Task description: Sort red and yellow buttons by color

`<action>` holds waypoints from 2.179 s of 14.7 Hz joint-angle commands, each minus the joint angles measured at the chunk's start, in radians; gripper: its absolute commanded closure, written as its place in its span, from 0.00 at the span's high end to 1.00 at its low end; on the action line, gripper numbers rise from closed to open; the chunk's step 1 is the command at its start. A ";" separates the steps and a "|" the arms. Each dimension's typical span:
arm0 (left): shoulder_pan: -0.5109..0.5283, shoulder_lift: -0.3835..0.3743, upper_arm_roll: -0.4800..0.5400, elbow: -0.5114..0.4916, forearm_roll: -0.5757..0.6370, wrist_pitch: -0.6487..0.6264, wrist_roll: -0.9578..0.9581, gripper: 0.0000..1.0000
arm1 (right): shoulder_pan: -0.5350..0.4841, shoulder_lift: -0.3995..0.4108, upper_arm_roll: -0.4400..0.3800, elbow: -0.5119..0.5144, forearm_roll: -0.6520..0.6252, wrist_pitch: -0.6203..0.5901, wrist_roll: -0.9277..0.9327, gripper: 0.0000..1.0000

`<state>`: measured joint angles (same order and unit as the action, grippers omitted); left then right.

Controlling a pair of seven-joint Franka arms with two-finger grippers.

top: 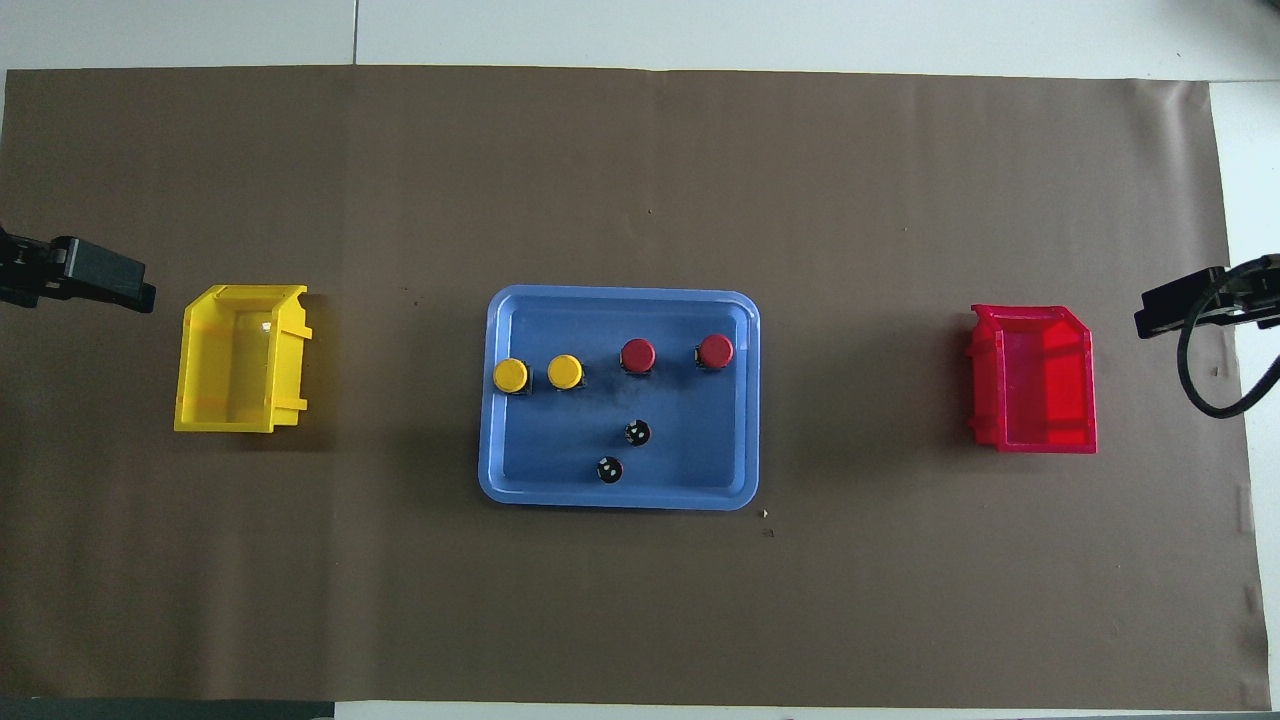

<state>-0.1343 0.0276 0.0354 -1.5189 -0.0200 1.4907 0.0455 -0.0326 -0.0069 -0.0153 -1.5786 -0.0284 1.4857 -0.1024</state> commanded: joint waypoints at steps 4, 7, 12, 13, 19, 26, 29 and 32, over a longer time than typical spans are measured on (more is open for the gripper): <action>0.015 -0.029 -0.009 -0.032 0.020 0.003 0.017 1.00 | -0.004 -0.021 0.005 -0.018 -0.005 -0.010 0.004 1.00; 0.013 -0.029 -0.009 -0.032 0.020 0.003 0.017 1.00 | -0.003 -0.021 0.005 -0.018 -0.007 -0.009 0.003 1.00; 0.015 -0.028 -0.009 -0.032 0.020 0.003 0.017 1.00 | -0.003 -0.021 0.005 -0.020 -0.008 -0.005 0.003 1.00; 0.013 -0.029 -0.009 -0.032 0.020 0.003 0.017 1.00 | -0.001 -0.022 0.005 -0.024 -0.013 -0.005 0.003 1.00; 0.013 -0.028 -0.009 -0.032 0.020 0.002 0.017 1.00 | 0.016 0.007 0.008 0.018 0.021 0.047 0.020 1.00; 0.015 -0.029 -0.011 -0.032 0.020 0.002 0.017 1.00 | 0.274 0.266 0.026 0.303 0.062 0.011 0.332 1.00; 0.013 -0.028 -0.009 -0.032 0.020 0.002 0.017 1.00 | 0.428 0.358 0.028 0.303 0.064 0.185 0.533 1.00; 0.015 -0.029 -0.009 -0.032 0.020 0.002 0.017 1.00 | 0.522 0.358 0.028 0.083 0.053 0.416 0.648 1.00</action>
<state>-0.1342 0.0272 0.0354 -1.5209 -0.0200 1.4907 0.0458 0.4619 0.3628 0.0160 -1.3821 0.0250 1.7935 0.5024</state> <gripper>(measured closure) 0.000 0.000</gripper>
